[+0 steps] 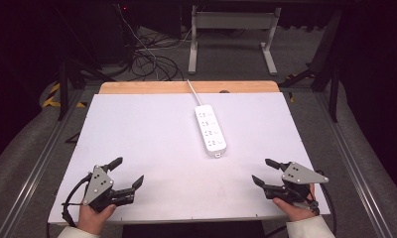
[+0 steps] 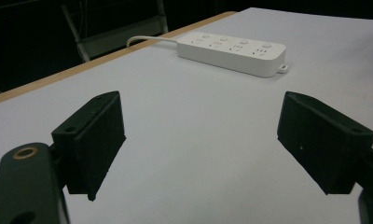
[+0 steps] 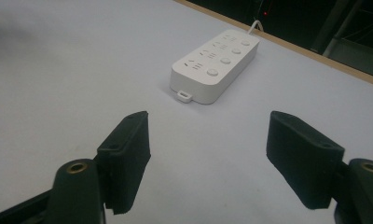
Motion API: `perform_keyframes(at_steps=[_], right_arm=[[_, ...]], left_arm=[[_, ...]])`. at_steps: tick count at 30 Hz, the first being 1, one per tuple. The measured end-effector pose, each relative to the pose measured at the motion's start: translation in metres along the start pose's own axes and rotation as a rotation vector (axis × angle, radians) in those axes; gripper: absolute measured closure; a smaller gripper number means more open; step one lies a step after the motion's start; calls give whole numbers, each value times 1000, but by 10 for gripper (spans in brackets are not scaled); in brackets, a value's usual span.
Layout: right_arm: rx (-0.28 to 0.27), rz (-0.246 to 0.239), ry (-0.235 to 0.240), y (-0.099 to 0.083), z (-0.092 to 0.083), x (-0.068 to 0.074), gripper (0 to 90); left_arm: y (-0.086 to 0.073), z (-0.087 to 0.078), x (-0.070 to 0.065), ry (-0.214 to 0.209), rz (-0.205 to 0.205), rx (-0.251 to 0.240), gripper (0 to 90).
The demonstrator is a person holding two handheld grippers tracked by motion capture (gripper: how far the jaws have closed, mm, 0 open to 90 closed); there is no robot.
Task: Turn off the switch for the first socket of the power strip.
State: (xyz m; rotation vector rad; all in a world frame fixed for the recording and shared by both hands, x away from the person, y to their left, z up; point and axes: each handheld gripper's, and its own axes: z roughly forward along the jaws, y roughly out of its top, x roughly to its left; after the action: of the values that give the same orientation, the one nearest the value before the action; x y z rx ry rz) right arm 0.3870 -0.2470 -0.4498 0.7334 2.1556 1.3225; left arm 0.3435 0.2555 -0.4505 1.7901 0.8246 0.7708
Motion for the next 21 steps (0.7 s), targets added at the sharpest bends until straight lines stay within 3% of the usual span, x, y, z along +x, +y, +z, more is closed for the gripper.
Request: perform_keyframes(at_steps=[10, 14, 16, 21], right_arm=[[3, -4, -9, 1, 0, 0, 307], [94, 34, 86, 5, 5, -4, 315], [104, 16, 82, 5, 6, -3, 374], [86, -9, 72, 9, 4, -1, 374]], left_arm=[[0, 0, 0, 20, -5, -1, 149], [0, -1, 0, 32, -7, -2, 147], [0, -1, 0, 38, -5, -3, 147], [0, -1, -1, 46, -2, -1, 147]])
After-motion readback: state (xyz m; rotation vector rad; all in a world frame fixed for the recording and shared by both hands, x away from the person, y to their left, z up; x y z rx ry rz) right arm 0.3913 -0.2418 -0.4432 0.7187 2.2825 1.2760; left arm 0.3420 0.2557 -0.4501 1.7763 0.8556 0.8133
